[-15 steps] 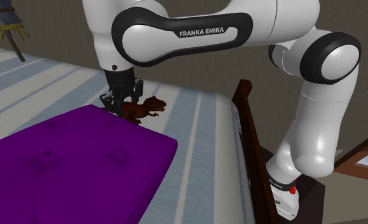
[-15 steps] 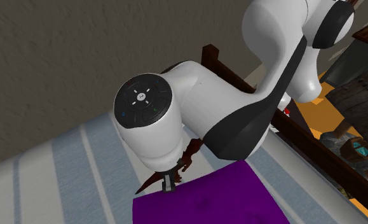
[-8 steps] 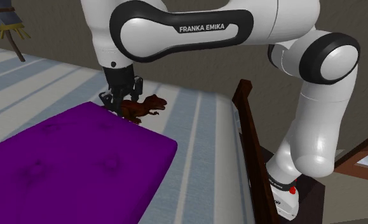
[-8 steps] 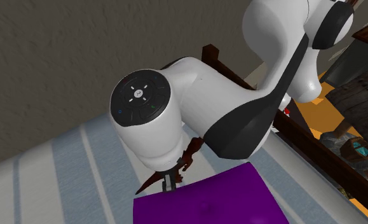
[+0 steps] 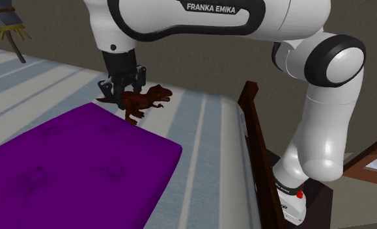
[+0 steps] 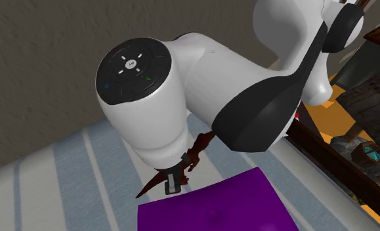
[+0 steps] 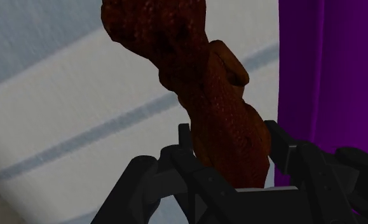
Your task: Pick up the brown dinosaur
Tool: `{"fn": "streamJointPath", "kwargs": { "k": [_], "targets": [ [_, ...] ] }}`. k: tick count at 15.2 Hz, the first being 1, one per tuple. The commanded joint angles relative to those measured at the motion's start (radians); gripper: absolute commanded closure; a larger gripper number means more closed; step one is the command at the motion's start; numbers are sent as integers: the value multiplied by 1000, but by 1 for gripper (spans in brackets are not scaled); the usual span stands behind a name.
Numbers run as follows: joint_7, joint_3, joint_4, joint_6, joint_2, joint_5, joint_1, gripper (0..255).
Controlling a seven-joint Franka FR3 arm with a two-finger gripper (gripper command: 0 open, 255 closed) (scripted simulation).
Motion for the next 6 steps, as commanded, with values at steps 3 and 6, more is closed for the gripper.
{"fn": "streamJointPath", "kwargs": {
  "k": [3, 6],
  "targets": [
    [-2, 1, 77, -64, 14, -7, 14, 255],
    [-2, 1, 102, -83, 20, -9, 19, 255]
  ]
}}
